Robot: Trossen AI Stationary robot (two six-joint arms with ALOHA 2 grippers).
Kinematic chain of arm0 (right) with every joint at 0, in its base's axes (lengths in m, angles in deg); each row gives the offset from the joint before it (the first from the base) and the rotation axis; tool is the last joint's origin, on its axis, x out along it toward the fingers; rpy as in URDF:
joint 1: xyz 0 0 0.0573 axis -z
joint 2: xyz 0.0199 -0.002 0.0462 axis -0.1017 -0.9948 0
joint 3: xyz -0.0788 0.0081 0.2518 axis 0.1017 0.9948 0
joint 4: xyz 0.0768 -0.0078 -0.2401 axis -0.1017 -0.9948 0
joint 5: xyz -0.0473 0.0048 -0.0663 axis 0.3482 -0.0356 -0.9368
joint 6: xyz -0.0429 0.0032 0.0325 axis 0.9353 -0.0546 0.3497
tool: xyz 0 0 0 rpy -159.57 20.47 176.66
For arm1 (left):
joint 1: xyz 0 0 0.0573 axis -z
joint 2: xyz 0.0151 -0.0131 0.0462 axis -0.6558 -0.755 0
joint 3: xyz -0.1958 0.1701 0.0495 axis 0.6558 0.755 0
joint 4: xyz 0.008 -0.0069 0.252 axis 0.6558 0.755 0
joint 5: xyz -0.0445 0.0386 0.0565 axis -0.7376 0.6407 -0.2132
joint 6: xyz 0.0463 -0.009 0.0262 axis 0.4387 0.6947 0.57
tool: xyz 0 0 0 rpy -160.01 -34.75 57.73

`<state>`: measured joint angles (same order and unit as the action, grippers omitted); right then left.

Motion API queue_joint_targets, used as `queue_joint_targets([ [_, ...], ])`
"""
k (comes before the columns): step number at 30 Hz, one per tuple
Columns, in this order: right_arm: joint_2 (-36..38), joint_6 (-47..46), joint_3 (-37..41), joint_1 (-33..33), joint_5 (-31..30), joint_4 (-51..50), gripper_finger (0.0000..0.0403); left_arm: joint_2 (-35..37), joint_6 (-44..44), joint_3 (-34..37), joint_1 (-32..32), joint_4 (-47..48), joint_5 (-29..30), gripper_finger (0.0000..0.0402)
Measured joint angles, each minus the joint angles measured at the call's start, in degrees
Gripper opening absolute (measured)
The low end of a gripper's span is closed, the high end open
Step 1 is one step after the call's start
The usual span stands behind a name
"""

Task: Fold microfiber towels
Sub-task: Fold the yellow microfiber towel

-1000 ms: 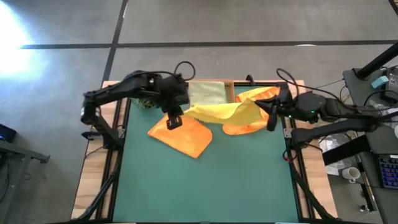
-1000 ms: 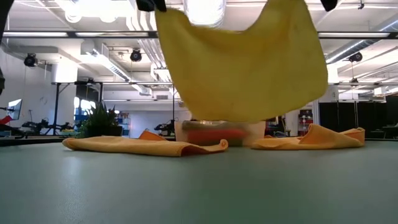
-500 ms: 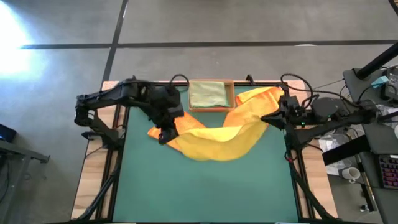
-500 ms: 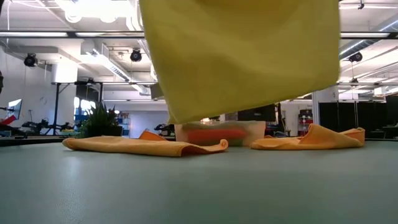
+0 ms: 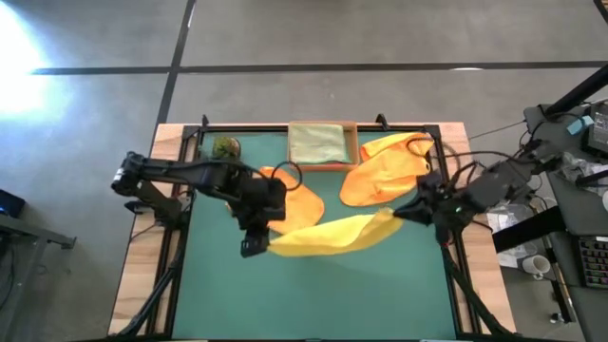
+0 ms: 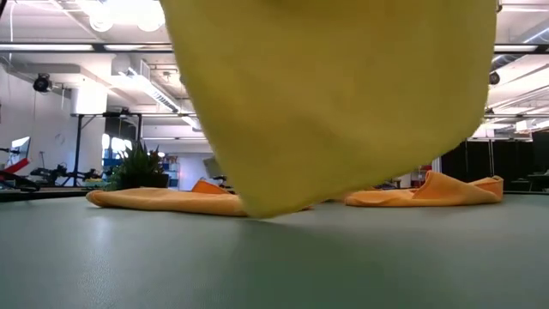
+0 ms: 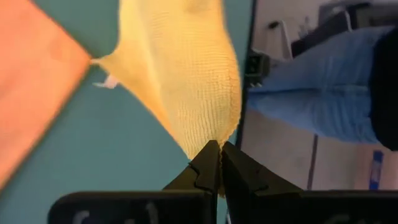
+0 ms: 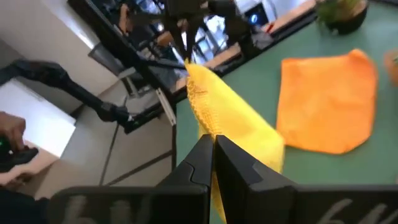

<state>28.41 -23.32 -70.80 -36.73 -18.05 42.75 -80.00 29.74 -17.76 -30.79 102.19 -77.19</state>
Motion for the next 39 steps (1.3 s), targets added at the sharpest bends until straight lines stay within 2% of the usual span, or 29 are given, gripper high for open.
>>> queue_joint_targets([
  [4,-3.7,-2.9,-0.1,-4.8,-4.3,3.0,0.0008,0.1,-1.7,1.0,3.2,-1.5,-0.9,0.0000],
  [10,-8.9,-8.2,-0.8,-13.0,-14.1,7.1,0.0008,0.3,-9.9,1.1,7.7,-4.9,-1.0,0.0000],
  [13,-11.9,-10.4,-1.8,-17.2,-20.8,6.8,0.0008,0.6,-13.2,0.9,9.4,-8.2,-1.0,0.0000],
  [17,-16.3,-13.2,-4.4,-22.7,-26.4,7.2,0.0008,0.6,-17.4,0.5,11.4,-10.3,-1.0,0.0000],
  [25,-25.2,-17.1,-12.5,-29.4,-30.4,6.8,0.0008,0.7,-26.6,0.4,14.9,-18.3,-3.4,0.0000],
  [29,-28.7,-16.6,-16.4,-30.5,-31.2,6.8,0.0008,0.6,-29.9,0.6,16.1,-22.1,-3.6,0.0000],
  [33,-32.3,-18.6,-18.6,-30.6,-32.0,2.3,0.0008,0.5,-29.9,0.9,16.5,-22.7,-3.6,0.0000],
  [36,-33.5,-24.0,-19.3,-30.6,-33.9,-2.3,0.0008,0.3,-28.4,2.2,16.5,-22.5,-1.7,0.0000],
  [39,-34.3,-35.7,-18.8,-30.1,-37.1,-12.6,0.0008,0.1,-24.1,4.8,14.8,-22.3,1.6,0.0000],
])
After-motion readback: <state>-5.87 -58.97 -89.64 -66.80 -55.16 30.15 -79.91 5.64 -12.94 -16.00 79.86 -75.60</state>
